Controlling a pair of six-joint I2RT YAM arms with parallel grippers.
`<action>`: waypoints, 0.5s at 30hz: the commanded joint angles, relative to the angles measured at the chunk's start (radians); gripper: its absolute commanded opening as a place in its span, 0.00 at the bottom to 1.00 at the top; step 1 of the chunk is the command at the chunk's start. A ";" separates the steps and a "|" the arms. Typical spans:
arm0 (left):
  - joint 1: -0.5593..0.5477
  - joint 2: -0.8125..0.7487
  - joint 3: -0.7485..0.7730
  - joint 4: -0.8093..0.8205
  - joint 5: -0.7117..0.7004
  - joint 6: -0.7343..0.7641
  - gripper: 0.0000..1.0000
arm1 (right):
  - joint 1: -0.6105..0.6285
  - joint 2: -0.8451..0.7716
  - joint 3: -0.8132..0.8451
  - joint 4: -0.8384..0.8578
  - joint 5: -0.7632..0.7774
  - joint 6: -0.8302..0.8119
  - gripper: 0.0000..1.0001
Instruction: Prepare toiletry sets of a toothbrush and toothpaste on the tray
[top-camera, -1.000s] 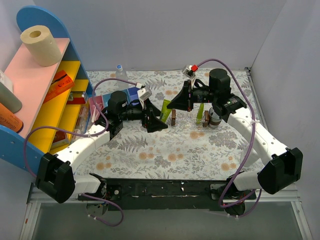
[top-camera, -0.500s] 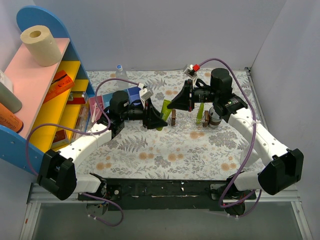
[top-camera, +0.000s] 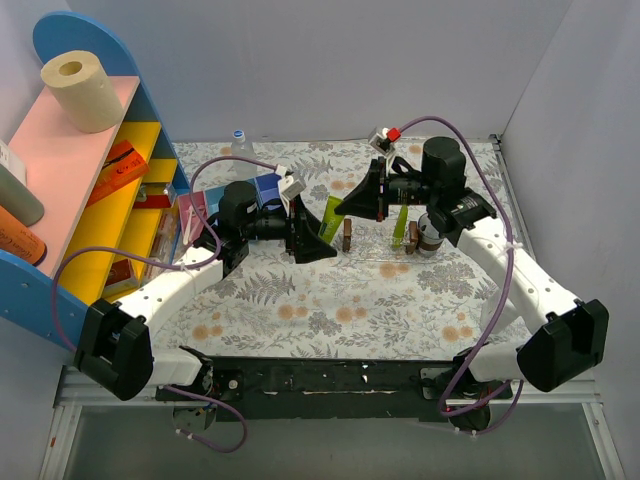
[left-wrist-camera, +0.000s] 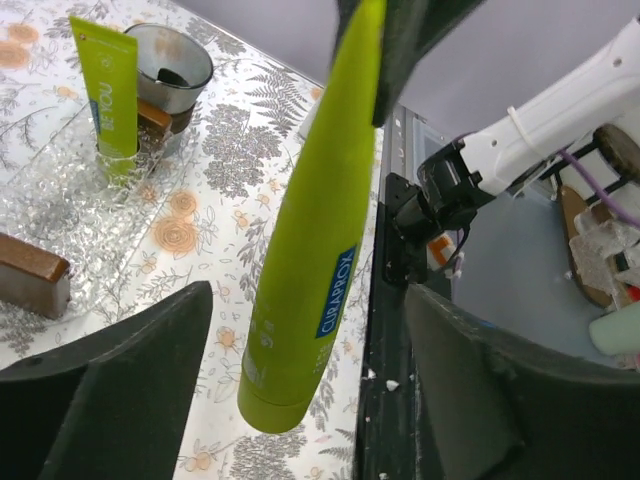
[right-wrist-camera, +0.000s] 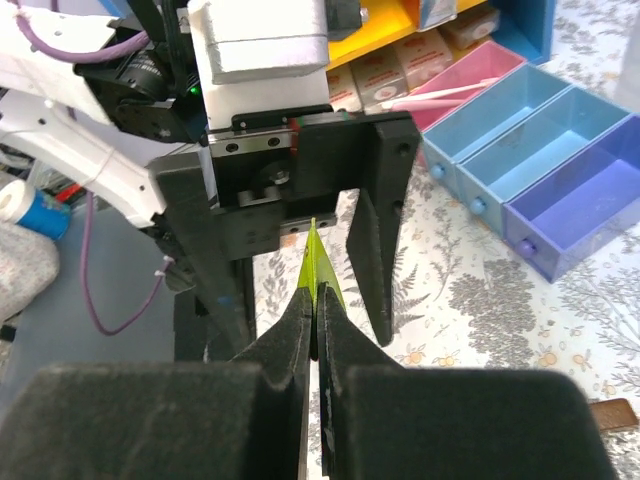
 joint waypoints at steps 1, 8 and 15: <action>0.007 -0.032 0.018 -0.035 -0.076 0.015 0.91 | -0.004 -0.075 0.000 0.008 0.162 -0.029 0.01; 0.029 -0.145 -0.036 -0.005 -0.368 0.032 0.98 | -0.009 -0.186 -0.058 -0.054 0.516 -0.064 0.01; 0.035 -0.192 -0.051 -0.064 -0.954 0.061 0.98 | 0.022 -0.262 -0.122 -0.091 0.797 -0.075 0.01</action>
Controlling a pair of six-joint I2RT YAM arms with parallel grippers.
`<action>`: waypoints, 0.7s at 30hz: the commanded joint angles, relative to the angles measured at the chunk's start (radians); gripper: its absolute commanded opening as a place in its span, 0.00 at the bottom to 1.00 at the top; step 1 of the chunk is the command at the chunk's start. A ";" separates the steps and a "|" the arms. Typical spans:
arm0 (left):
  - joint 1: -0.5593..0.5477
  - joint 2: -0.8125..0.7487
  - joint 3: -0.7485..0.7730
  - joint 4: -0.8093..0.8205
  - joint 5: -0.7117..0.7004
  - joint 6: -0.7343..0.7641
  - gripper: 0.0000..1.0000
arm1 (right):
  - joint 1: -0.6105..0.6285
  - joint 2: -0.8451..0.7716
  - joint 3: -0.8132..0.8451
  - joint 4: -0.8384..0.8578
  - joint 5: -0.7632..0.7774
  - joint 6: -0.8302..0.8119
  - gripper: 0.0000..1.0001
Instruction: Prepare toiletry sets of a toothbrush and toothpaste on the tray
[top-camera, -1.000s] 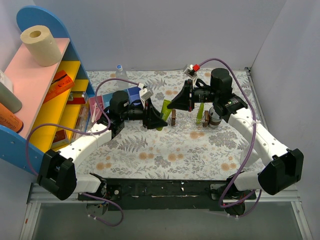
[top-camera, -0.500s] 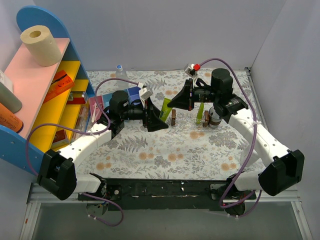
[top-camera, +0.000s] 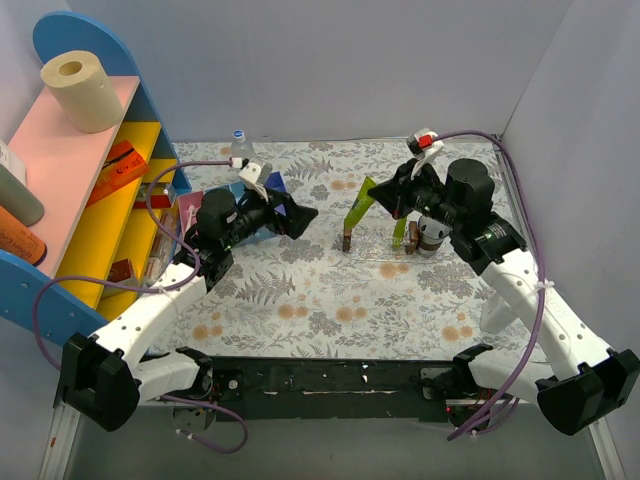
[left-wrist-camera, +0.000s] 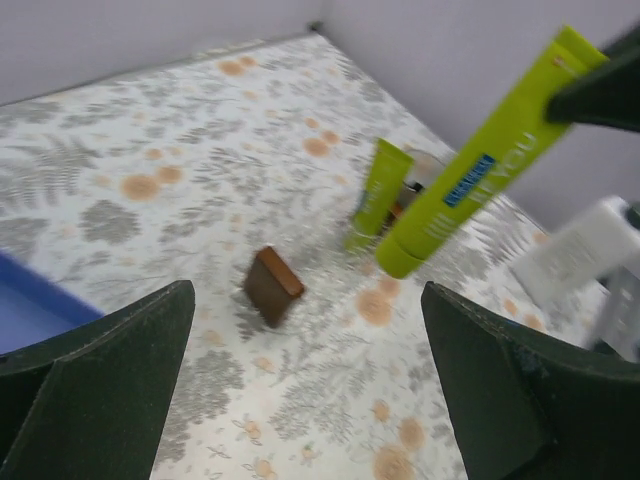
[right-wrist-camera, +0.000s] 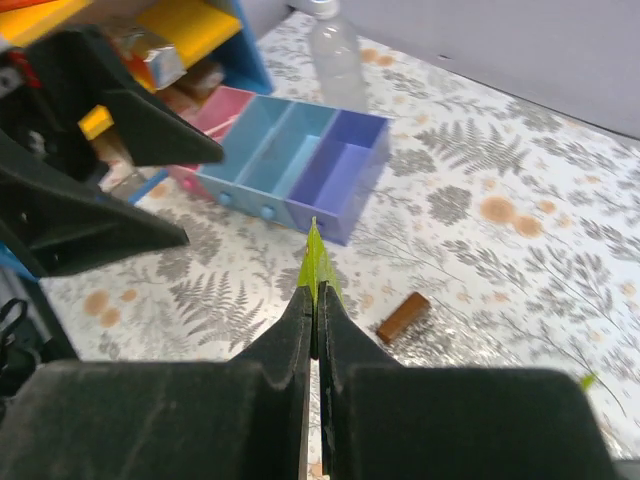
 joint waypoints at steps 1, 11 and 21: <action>0.006 -0.031 0.001 -0.053 -0.496 0.044 0.98 | 0.037 -0.042 -0.024 0.001 0.268 -0.027 0.01; 0.008 -0.043 -0.027 -0.041 -0.606 0.004 0.98 | 0.129 -0.013 -0.072 0.002 0.580 -0.054 0.01; 0.006 -0.031 -0.019 -0.056 -0.646 -0.007 0.98 | 0.100 0.013 -0.127 0.081 0.623 -0.053 0.01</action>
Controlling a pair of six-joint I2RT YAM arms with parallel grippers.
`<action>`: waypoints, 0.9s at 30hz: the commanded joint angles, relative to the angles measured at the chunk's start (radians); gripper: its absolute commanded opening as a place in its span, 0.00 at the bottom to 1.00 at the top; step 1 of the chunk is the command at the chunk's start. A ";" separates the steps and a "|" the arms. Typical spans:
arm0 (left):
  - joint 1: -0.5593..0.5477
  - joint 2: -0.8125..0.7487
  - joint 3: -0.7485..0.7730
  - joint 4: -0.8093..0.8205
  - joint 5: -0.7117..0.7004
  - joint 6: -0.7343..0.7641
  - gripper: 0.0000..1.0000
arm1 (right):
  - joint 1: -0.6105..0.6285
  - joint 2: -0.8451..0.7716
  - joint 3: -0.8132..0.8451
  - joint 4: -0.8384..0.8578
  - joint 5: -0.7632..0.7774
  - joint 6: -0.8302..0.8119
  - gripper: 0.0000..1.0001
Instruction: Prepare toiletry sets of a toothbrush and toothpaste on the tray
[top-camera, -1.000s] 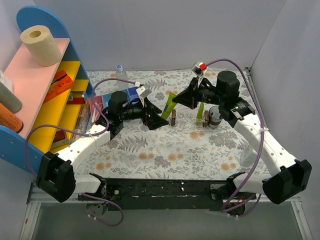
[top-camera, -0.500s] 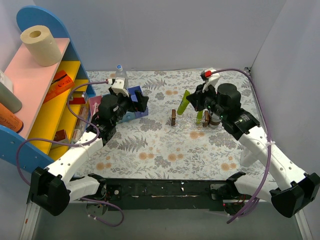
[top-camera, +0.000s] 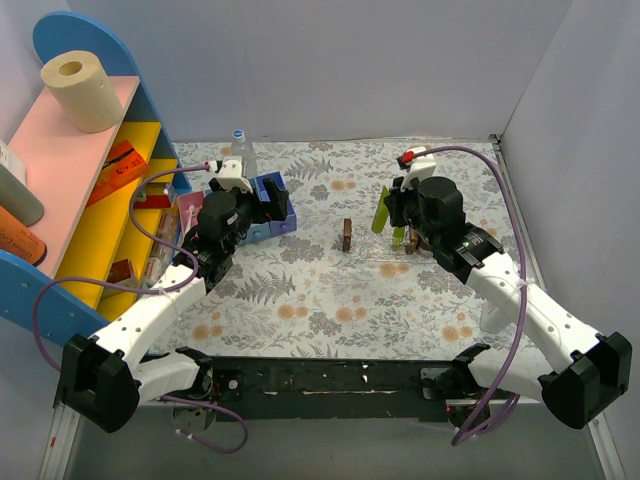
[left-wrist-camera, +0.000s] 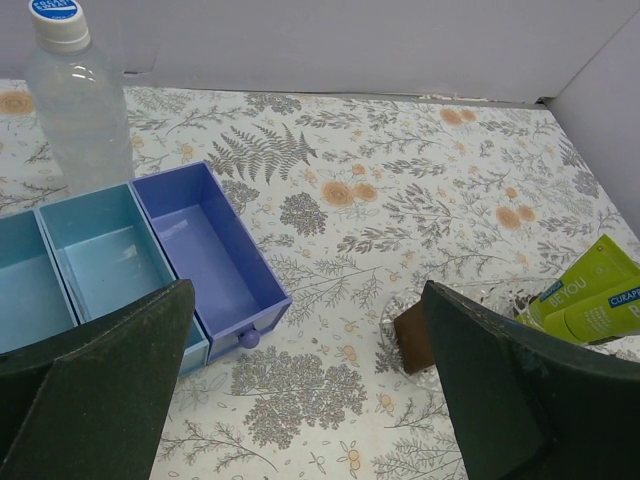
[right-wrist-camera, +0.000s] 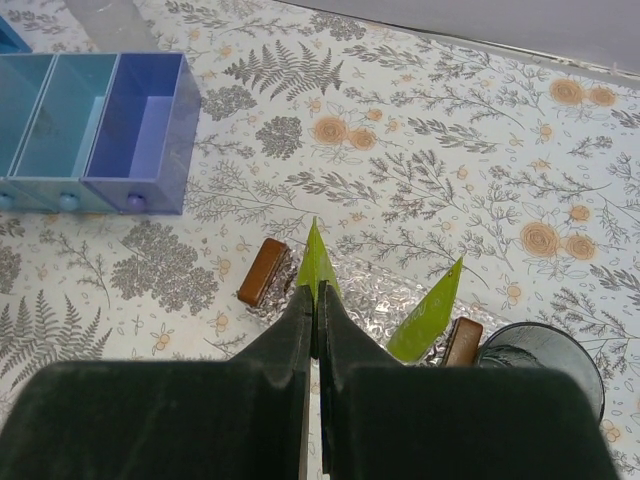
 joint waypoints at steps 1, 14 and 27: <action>0.001 -0.013 0.003 -0.009 -0.043 0.006 0.98 | -0.028 0.015 0.002 0.112 0.014 0.002 0.01; 0.001 -0.006 0.008 -0.015 -0.051 0.020 0.98 | -0.031 0.070 -0.020 0.144 0.026 -0.012 0.01; 0.001 0.007 0.009 -0.016 -0.048 0.012 0.98 | -0.031 0.096 -0.067 0.225 0.052 -0.030 0.01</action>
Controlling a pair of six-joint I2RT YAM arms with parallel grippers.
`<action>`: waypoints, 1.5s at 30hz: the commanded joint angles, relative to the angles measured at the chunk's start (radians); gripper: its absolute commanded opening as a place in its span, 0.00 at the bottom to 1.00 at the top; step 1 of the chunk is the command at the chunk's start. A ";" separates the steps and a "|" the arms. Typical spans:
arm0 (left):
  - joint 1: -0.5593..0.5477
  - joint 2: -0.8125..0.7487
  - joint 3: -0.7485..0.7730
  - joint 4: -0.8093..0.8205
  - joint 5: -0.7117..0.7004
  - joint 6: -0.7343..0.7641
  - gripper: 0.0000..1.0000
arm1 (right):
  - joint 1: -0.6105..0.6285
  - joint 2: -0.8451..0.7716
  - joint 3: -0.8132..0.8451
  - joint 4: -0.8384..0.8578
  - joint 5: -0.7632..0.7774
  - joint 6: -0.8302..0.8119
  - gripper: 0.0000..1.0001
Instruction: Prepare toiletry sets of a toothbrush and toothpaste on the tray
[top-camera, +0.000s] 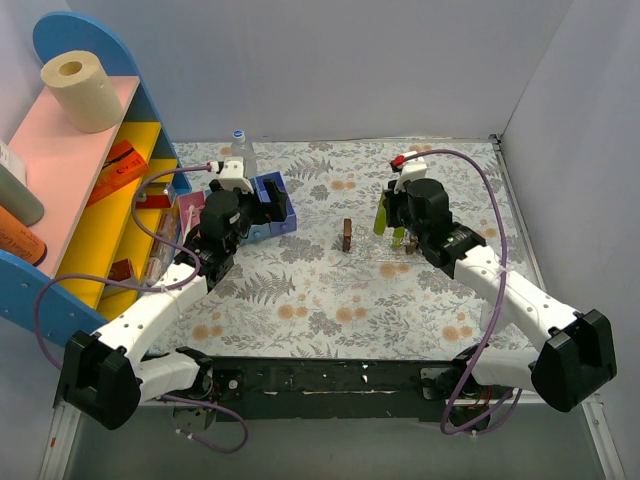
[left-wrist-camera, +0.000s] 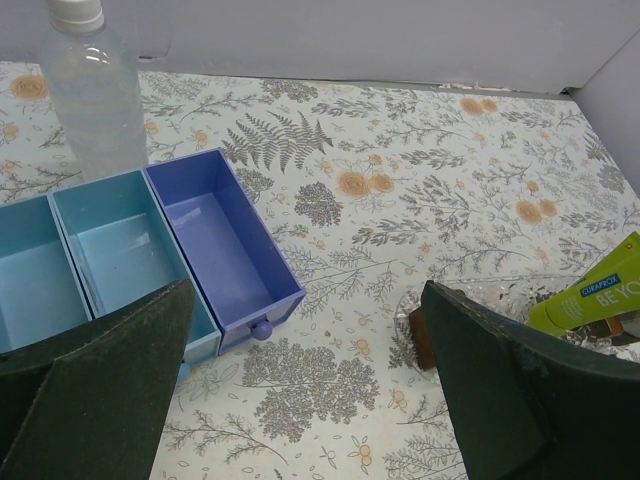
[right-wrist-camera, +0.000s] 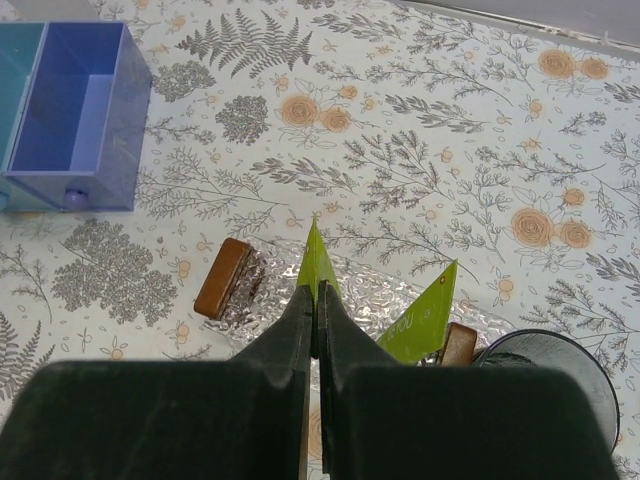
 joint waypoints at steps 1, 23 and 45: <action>0.002 -0.008 0.009 -0.001 -0.018 0.007 0.98 | -0.001 -0.004 -0.007 0.112 0.024 -0.012 0.01; 0.001 -0.002 0.012 -0.006 -0.022 0.018 0.98 | -0.003 0.051 -0.013 0.113 0.054 -0.020 0.01; 0.001 0.010 0.015 -0.011 -0.019 0.021 0.98 | -0.003 0.097 -0.054 0.170 0.065 -0.009 0.01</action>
